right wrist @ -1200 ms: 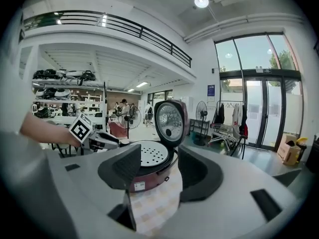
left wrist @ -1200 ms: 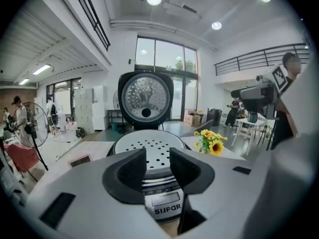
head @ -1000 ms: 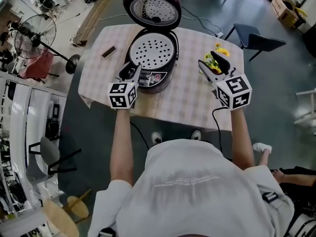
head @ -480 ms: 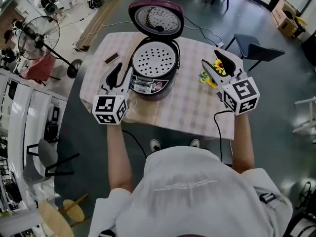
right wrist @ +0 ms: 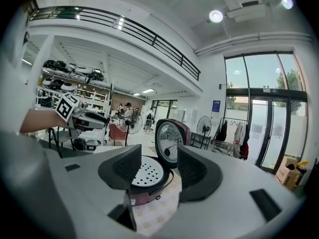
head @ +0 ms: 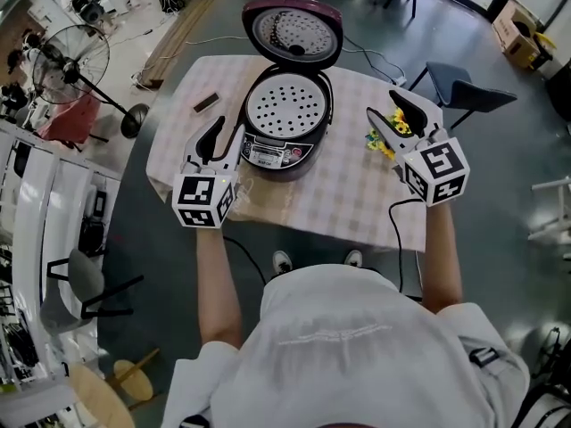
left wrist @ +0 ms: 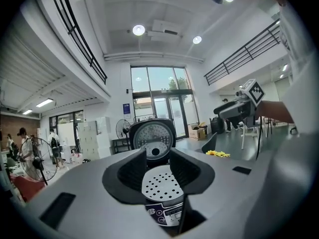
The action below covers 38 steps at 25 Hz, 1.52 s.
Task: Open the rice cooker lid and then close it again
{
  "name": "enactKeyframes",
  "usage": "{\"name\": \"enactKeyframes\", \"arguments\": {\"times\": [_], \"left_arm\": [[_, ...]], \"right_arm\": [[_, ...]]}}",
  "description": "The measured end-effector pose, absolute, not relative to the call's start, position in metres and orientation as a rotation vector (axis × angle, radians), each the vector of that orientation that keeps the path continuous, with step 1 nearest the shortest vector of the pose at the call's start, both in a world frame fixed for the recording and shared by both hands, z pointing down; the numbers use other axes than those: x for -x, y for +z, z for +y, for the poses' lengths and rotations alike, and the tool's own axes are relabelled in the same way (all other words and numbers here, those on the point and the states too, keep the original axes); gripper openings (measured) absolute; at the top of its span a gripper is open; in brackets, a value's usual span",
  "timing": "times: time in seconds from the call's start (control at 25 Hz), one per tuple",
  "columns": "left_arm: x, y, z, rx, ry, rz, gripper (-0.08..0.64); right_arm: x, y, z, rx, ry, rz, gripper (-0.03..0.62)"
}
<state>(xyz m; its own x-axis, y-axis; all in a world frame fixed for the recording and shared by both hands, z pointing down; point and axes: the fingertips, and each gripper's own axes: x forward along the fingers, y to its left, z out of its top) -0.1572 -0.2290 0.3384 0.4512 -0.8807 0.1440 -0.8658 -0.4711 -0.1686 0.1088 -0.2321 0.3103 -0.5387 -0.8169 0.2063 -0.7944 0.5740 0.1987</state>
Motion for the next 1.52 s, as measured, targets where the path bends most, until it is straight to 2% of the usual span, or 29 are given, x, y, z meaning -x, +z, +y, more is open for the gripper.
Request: {"name": "enactKeyframes", "arguments": {"times": [0.48,0.76,1.08,1.52], "left_arm": [[0.203,0.352,-0.241,2.703,-0.364,1.433,0.16],[0.226,0.362,-0.25,2.754,-0.373,1.359,0.16],[0.224,0.367,-0.266,2.8,-0.371,1.308,0.158],[0.212,0.375,-0.318,2.792,-0.395,1.376,0.158]], "right_arm": [[-0.061,0.305,-0.257,-1.356,-0.164,-2.428,0.238],[-0.057,0.295,-0.271,-1.446,-0.142,-2.377,0.238],[-0.066,0.284,-0.303,-1.477,-0.152,-2.324,0.238],[-0.065,0.287,-0.406,-1.346,-0.154,-2.361,0.249]]}}
